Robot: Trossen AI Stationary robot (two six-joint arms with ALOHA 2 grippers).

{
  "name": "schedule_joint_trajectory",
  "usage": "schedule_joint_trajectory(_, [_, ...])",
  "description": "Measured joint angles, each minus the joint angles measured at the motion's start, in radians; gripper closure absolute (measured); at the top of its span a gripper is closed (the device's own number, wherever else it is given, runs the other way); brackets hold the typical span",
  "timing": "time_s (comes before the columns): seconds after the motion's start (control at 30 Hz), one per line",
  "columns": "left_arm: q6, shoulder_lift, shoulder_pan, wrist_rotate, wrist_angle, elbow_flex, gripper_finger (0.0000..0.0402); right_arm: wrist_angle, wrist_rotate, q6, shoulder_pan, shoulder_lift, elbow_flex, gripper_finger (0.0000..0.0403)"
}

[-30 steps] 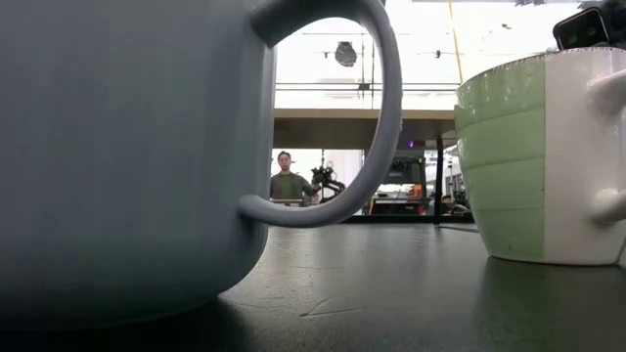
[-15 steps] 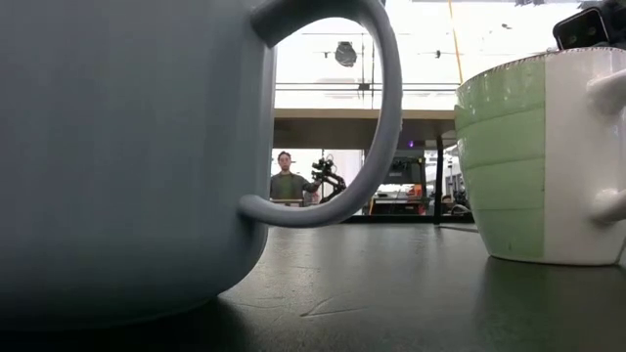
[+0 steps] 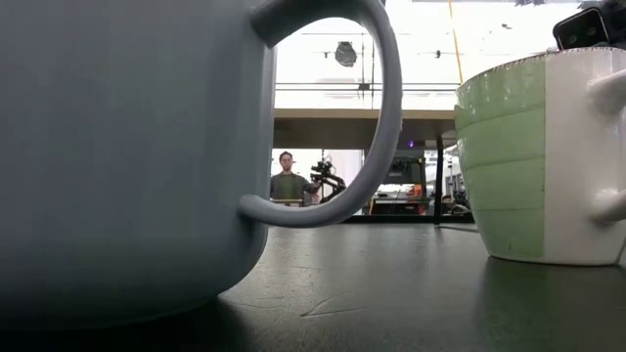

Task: Stack small to large cups/mugs on shelf
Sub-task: Put the gray mug on the shelf

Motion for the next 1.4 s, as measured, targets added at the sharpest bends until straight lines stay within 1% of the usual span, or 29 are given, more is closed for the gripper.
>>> schedule_joint_trajectory(0.27, [0.000, 0.000, 0.000, -0.026, 0.000, 0.000, 0.0290, 0.000, 0.000, 0.000, 0.000, 0.000, 0.000, 0.0403])
schedule_joint_trajectory(0.5, [0.000, 0.000, 0.000, -0.026, -0.001, 0.000, 0.0265, 0.000, 0.000, 0.000, 0.000, 0.000, 0.000, 0.0403])
schedule_joint_trajectory(1.1, [0.002, 0.000, 0.003, -0.026, -0.008, -0.001, 0.0263, 0.000, 0.000, 0.000, 0.000, 0.000, 0.000, 0.0403])
schedule_joint_trajectory(1.4, [0.008, 0.028, 0.011, 0.008, -0.012, -0.002, 0.0263, 0.000, 0.000, 0.000, 0.000, 0.000, 0.000, 0.0403])
